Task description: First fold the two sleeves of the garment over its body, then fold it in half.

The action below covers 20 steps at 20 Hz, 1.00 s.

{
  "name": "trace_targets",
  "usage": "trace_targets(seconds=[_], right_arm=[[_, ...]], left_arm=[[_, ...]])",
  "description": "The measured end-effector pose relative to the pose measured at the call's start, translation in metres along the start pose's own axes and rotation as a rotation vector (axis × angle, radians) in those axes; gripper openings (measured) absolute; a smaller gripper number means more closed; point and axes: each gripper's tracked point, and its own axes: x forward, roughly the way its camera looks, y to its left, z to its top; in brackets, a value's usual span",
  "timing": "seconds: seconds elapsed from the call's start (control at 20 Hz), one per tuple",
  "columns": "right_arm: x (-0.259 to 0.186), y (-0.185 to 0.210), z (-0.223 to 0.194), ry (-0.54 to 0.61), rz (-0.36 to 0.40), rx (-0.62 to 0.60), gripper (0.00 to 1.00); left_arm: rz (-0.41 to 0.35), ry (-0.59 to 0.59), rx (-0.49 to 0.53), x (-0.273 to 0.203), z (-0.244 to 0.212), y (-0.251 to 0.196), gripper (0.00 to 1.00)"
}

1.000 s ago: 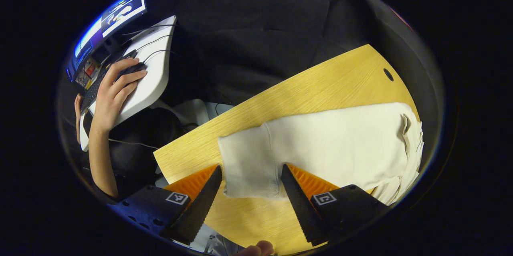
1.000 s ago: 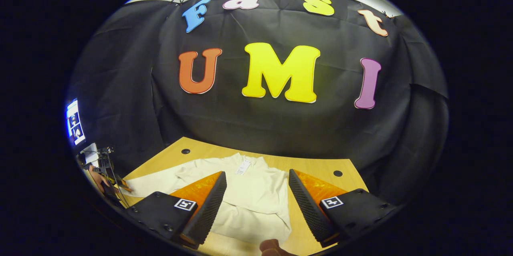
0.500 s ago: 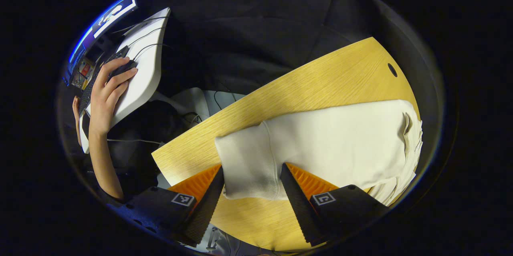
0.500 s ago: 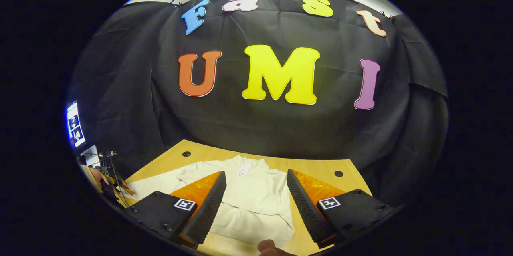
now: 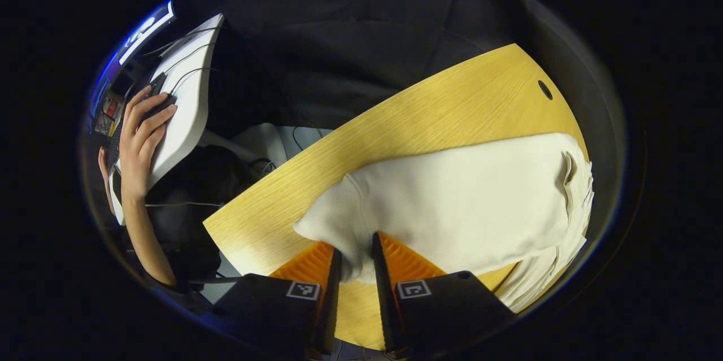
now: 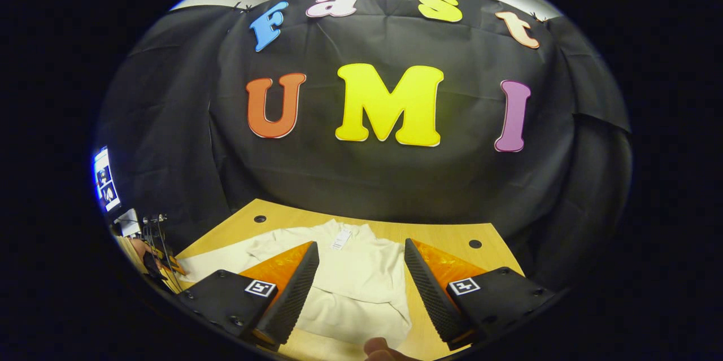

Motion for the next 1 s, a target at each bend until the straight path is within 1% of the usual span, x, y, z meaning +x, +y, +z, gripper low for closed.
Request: trace_targets(seconds=[0.05, 0.1, 0.15, 0.2, 0.35, 0.6, 0.7, 0.8, 0.9, 1.0], right_arm=[[0.0, -0.002, -0.001, 0.003, 0.001, 0.004, 0.95], [-0.001, -0.003, -0.003, 0.006, 0.004, 0.009, 0.95], [-0.002, -0.005, -0.005, 0.01, 0.008, 0.012, 0.95], [-0.003, -0.007, -0.006, 0.012, 0.011, 0.014, 0.94], [-0.006, -0.02, -0.004, 0.001, -0.001, 0.023, 0.95], [-0.011, -0.049, 0.001, -0.03, -0.039, 0.047, 0.95], [-0.016, -0.063, 0.009, -0.063, -0.06, 0.072, 0.95], [-0.02, -0.075, 0.02, -0.106, -0.076, 0.084, 0.95], [-0.024, -0.086, 0.029, -0.137, -0.092, 0.071, 0.94], [-0.03, -0.093, 0.034, -0.16, -0.095, 0.064, 0.95]], left_arm=[[-0.006, 0.0, 0.002, -0.001, 0.0, -0.002, 0.28], [-0.013, 0.001, 0.005, 0.0, 0.0, -0.002, 0.26], [-0.015, 0.005, 0.009, -0.001, 0.0, -0.003, 0.19], [-0.016, 0.014, 0.014, -0.002, 0.0, -0.003, 0.17], [-0.028, 0.033, 0.025, -0.01, 0.0, -0.008, 0.05], [-0.076, -0.023, 0.073, -0.039, 0.019, -0.029, 0.04], [-0.097, -0.035, 0.103, -0.051, 0.024, -0.045, 0.03], [-0.108, -0.056, 0.16, -0.067, 0.029, -0.067, 0.04], [-0.099, -0.084, 0.244, -0.083, 0.035, -0.093, 0.03], [-0.125, -0.109, 0.296, -0.095, 0.036, -0.126, 0.03]])
